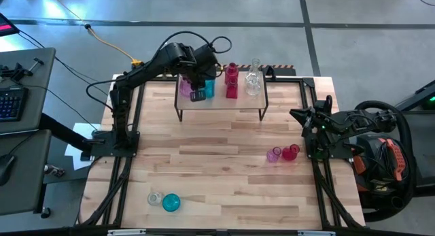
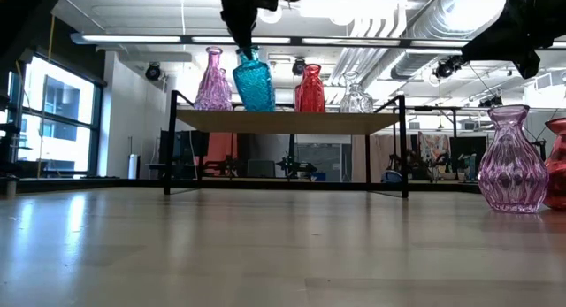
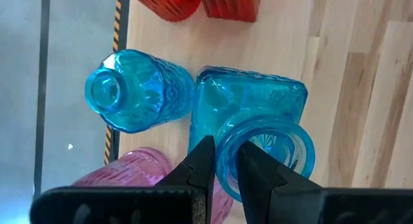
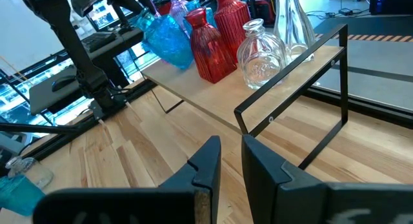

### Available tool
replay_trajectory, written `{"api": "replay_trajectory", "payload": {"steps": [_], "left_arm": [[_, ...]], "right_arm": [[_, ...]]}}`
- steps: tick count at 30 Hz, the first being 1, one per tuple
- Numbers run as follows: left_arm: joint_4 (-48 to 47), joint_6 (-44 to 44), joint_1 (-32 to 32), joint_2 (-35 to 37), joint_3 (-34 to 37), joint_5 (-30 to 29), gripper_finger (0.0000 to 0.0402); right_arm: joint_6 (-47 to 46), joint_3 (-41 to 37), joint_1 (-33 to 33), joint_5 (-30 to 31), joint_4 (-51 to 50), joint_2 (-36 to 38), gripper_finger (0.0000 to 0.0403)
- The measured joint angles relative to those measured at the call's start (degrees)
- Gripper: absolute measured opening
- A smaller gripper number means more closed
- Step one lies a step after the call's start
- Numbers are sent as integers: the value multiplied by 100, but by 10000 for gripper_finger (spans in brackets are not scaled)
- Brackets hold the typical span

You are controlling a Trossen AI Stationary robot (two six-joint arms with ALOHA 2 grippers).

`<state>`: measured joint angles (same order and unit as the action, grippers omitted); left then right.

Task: Sort vases onto shelf
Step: Put the top blue vase on the shelf aligned with the other blue vase

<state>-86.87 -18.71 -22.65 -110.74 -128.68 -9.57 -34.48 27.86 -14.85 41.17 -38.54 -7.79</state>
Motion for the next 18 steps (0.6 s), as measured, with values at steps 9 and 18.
{"api": "replay_trajectory", "payload": {"steps": [9, 18], "left_arm": [[3, -146, -63, 0, 0, 23, 38], [118, -296, -59, 0, 0, 23, 48]], "right_arm": [[0, 0, -2, 0, 0, 0, 44], [0, 0, 0, 0, 0, 0, 44]]}}
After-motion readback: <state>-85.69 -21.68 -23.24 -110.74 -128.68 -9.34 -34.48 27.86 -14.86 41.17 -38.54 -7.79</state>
